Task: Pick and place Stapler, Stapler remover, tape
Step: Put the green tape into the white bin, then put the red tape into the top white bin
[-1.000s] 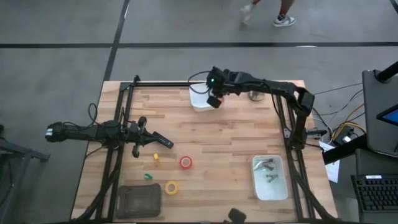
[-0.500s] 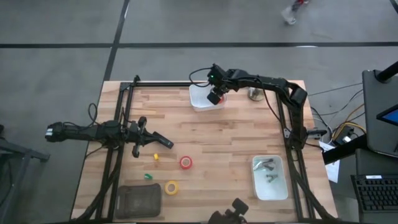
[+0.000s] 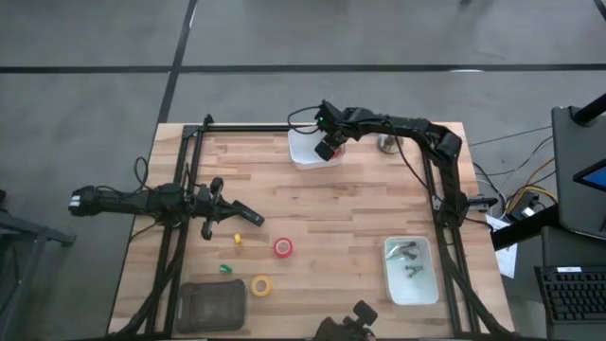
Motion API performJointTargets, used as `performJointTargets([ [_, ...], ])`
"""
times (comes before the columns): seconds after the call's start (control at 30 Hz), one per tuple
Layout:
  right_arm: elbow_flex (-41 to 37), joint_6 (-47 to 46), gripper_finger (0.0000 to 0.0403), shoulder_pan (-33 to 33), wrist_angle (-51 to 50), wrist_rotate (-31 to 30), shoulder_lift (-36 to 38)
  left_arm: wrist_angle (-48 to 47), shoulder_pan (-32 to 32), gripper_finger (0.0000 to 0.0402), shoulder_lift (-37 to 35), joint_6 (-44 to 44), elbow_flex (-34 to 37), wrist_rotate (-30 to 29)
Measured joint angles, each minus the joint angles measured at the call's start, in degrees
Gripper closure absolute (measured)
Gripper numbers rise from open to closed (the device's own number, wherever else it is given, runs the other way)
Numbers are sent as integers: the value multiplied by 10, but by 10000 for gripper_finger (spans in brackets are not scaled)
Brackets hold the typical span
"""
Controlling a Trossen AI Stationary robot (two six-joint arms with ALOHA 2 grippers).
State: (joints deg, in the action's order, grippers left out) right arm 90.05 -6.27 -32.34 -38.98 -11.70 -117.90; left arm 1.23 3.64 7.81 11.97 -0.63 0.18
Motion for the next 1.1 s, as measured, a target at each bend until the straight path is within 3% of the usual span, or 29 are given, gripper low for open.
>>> performJointTargets([
  [0.43, -1, -9, 311, 0, 1, -5, -12, 0, 0, 394, 0, 0, 0, 0],
  [0.6, 4, -6, 287, 1, -2, -35, -7, 0, 0, 394, 0, 0, 0, 0],
  [1.1, 5, 26, 241, 38, -1, -34, 72, 0, 0, 394, 0, 0, 0, 0],
])
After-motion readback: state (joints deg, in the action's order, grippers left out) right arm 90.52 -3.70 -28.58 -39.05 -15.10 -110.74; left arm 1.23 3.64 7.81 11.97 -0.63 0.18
